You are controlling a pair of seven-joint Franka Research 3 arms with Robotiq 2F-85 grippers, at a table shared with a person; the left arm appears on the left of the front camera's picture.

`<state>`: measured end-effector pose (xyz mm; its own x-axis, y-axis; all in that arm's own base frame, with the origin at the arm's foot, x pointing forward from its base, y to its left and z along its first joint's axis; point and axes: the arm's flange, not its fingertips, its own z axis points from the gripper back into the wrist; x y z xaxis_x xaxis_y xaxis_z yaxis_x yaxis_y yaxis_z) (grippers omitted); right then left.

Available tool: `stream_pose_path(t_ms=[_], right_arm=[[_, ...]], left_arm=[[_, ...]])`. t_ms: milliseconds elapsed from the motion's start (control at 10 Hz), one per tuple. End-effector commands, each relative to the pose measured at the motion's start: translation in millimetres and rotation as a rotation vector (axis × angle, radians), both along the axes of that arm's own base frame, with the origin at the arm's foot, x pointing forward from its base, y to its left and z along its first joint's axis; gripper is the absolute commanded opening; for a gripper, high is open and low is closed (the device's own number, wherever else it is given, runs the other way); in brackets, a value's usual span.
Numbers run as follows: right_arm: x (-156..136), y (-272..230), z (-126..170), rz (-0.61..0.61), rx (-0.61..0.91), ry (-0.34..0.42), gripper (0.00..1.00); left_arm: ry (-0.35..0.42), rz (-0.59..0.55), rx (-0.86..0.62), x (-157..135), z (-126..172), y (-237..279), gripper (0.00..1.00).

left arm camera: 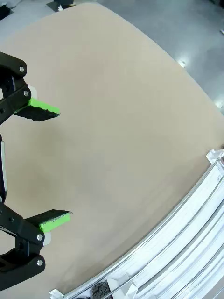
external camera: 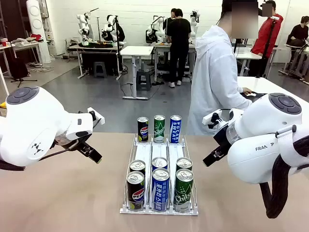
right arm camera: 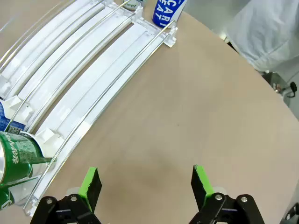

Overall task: Retrieve and hand over the desired beverage to the person.
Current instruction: Pick up a can of the same type that the person held from the Automatic Can Dispenser.

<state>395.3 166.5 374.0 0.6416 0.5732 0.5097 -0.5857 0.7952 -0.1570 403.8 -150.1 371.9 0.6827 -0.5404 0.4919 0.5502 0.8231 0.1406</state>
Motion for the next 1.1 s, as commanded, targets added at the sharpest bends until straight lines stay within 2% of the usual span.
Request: stream_pose_path(t_ms=[0, 1000], right_arm=[[0.0, 0.0, 0.0, 0.0, 0.0, 0.0, 1.0], [0.0, 0.0, 0.0, 0.0, 0.0, 0.0, 1.0]], left_arm=[[0.0, 0.0, 0.0, 0.0, 0.0, -0.1, 1.0], [0.0, 0.0, 0.0, 0.0, 0.0, -0.1, 1.0]])
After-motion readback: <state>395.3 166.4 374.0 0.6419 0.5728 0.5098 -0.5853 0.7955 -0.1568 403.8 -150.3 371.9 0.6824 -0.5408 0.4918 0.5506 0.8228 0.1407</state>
